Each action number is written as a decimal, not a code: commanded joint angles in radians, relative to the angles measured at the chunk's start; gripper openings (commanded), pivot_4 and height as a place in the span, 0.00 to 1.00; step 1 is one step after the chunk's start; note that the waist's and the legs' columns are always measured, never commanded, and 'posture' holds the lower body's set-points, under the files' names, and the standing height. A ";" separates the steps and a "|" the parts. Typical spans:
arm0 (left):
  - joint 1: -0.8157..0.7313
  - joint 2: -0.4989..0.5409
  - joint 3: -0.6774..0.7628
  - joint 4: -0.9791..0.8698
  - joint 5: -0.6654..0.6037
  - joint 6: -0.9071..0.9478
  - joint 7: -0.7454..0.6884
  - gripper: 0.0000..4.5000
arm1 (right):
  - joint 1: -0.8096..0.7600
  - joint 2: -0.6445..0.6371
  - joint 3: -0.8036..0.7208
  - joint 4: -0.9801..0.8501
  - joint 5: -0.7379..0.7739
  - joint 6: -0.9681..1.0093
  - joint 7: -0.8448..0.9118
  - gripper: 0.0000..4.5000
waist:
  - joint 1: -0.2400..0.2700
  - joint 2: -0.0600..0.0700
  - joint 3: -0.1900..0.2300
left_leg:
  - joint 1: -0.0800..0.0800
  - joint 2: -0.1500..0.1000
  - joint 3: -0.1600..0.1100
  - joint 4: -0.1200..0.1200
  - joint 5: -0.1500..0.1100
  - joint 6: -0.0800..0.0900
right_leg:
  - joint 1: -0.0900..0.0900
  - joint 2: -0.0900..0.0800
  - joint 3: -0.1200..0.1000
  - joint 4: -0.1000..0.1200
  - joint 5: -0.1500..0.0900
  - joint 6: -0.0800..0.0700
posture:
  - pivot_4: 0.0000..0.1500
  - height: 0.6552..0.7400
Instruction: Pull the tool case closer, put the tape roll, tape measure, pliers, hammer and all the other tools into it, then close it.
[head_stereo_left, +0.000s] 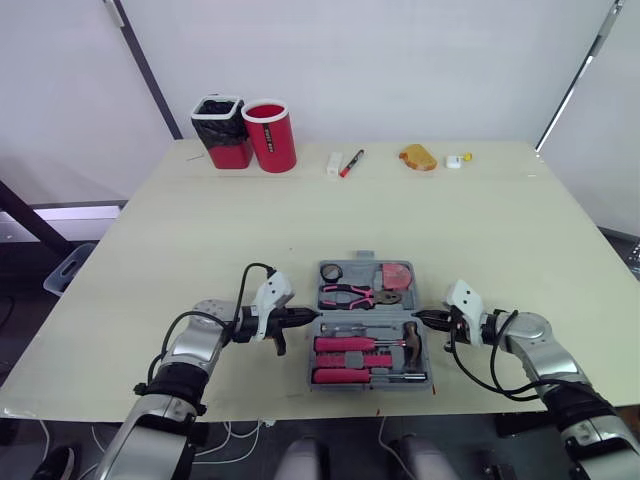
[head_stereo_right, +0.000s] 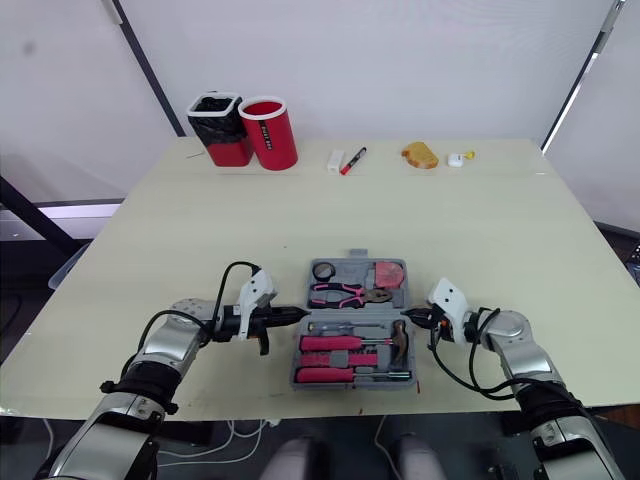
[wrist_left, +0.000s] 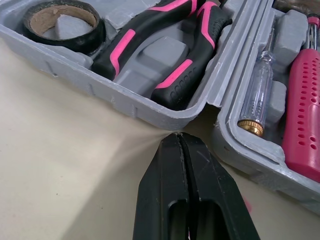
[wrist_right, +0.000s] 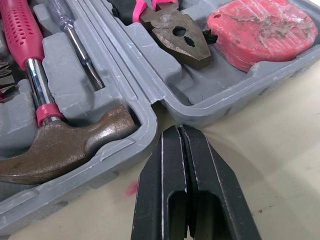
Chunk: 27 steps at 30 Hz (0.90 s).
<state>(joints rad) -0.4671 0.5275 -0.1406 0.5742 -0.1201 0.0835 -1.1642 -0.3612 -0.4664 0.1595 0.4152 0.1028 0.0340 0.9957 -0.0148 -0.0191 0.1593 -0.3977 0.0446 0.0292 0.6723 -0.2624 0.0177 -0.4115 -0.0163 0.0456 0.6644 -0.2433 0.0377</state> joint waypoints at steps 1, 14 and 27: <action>0.019 0.009 -0.027 0.004 0.017 0.026 -0.029 0.01 | -0.022 -0.001 -0.004 -0.007 0.000 -0.021 0.006 0.00 | 0.000 0.000 0.000 | 0.000 0.000 0.000 0.000 0.000 0.000 | 0.000 0.000 0.000 0.000 0.000 0.000 | 1.00 1.00; 0.007 -0.027 -0.066 0.011 0.036 0.017 -0.039 0.01 | -0.018 0.008 0.003 -0.023 -0.004 -0.017 0.015 0.00 | 0.000 0.000 0.000 | 0.000 0.000 0.000 0.000 0.000 0.000 | 0.000 0.000 0.000 0.000 0.000 0.000 | 1.00 1.00; -0.021 -0.084 -0.069 0.025 0.053 0.019 -0.018 0.01 | -0.018 0.000 0.009 -0.033 -0.008 -0.017 0.035 0.00 | 0.008 0.003 -0.002 | 0.000 -0.002 -0.001 0.001 0.000 0.000 | 0.001 -0.001 -0.001 0.000 0.000 0.000 | 1.00 1.00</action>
<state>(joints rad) -0.4896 0.4782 -0.1580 0.5908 -0.0971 0.0977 -1.1810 -0.3617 -0.4739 0.1580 0.4153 0.0806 0.0331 1.0010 -0.0068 -0.0162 0.1575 -0.3974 0.0429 0.0280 0.6728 -0.2623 0.0178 -0.4103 -0.0173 0.0451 0.6644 -0.2433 0.0378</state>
